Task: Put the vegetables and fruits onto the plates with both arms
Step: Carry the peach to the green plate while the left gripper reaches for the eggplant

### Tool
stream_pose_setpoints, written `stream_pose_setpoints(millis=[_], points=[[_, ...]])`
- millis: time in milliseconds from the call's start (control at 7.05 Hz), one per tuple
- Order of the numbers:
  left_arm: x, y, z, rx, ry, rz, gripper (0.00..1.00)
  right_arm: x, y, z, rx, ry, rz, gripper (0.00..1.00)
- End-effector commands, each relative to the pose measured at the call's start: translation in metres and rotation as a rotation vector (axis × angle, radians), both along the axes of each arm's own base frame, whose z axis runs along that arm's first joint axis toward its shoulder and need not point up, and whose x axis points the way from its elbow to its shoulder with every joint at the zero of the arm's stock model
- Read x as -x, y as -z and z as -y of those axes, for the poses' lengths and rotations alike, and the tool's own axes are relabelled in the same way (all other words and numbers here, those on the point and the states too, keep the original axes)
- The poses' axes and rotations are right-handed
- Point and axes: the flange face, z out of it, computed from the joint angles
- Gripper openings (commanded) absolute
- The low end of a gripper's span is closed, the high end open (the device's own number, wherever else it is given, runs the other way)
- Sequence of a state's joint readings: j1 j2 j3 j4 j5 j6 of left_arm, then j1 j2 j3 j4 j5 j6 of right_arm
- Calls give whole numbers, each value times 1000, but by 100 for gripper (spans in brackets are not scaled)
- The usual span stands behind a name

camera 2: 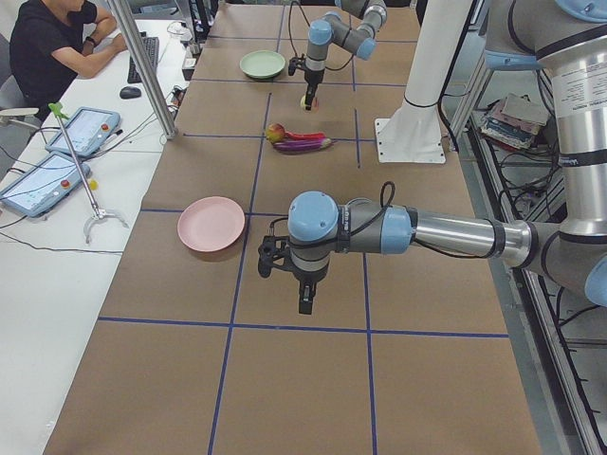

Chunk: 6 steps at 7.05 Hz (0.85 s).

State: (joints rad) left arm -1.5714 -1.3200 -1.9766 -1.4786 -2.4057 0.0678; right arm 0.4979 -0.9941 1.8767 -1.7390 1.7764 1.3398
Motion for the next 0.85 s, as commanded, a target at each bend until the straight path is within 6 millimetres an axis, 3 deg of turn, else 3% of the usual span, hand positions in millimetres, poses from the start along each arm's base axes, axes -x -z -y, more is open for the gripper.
stream_pose_setpoints(millis=[0,142,284,426,568,709], points=[[-50,25,24,-129,-122,-16,100,-89,-53,42,-116,56,-105,0],[-89,41,41,-239,-208,-38,100,-129,-84,90,-135,71,-173,0],[-138,75,54,-313,-286,-75,100,-164,-127,141,-92,85,-226,0],[-178,131,71,-232,-216,-177,100,-195,-163,180,-107,120,-246,1],[-220,167,74,-198,-196,-226,100,-227,-202,217,-117,102,-244,1],[-285,210,69,-138,-204,-266,100,-252,-243,247,-111,109,-234,1]])
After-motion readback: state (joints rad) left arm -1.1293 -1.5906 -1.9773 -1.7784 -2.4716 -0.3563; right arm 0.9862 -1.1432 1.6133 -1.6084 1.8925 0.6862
